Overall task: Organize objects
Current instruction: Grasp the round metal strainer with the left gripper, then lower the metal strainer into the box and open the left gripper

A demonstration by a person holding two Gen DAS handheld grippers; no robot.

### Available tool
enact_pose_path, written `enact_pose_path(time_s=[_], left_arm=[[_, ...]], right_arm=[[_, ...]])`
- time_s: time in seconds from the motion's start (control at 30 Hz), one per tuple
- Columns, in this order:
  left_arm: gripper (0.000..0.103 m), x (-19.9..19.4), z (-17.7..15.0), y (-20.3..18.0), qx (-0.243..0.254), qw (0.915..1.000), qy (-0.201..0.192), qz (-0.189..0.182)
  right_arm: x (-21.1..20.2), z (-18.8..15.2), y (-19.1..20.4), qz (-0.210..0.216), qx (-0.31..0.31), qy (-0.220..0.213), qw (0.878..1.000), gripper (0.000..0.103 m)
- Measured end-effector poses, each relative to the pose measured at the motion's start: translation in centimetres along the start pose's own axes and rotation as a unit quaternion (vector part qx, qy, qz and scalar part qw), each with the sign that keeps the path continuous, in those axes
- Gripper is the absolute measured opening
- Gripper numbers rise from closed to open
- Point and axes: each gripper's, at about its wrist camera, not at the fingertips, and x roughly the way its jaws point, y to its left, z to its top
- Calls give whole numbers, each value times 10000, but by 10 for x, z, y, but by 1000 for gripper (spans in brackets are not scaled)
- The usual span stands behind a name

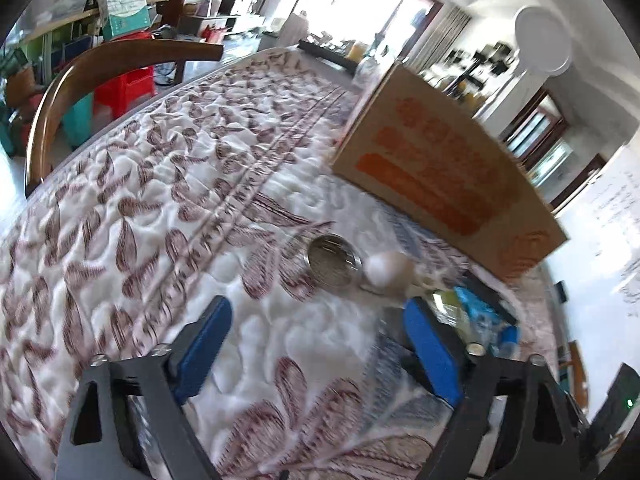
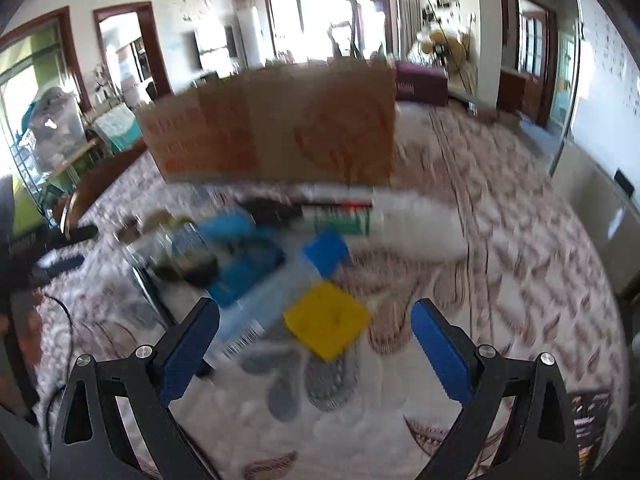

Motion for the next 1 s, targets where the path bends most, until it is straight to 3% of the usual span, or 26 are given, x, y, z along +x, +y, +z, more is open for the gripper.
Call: enact_pose_path(time_s=[0.1, 0.27, 0.33, 0.47, 0.53, 0.67, 0.8, 0.87, 1.0], left_arm=[[66, 16, 14, -15, 447, 9981, 226, 371], [58, 41, 22, -42, 1148, 9892, 633, 649], [44, 49, 24, -51, 1382, 9843, 682, 858], [42, 62, 26, -64, 1849, 9712, 810, 1267], [42, 56, 28, -68, 1840, 9701, 865, 1323], [42, 9, 51, -101, 1838, 9806, 105, 678], [42, -18, 99, -151, 1993, 9764, -747, 365], [42, -9, 124, -171, 2039, 9747, -825, 399], [42, 41, 162, -197, 1992, 9756, -363, 854]], right_arm=[[3, -3, 0, 131, -20, -22, 9999, 0], [6, -7, -5, 275, 16, 26, 9996, 0], [8, -6, -8, 315, 100, 99, 9994, 0], [4, -5, -11, 281, 166, 41, 9995, 0], [4, -6, -14, 262, 255, 62, 9993, 0], [5, -6, -23, 242, 552, 151, 9981, 0], [4, -6, -26, 218, 680, 172, 9973, 0], [4, -6, -25, 159, 646, 166, 9976, 0], [6, -6, -31, 40, 689, 161, 9975, 0]])
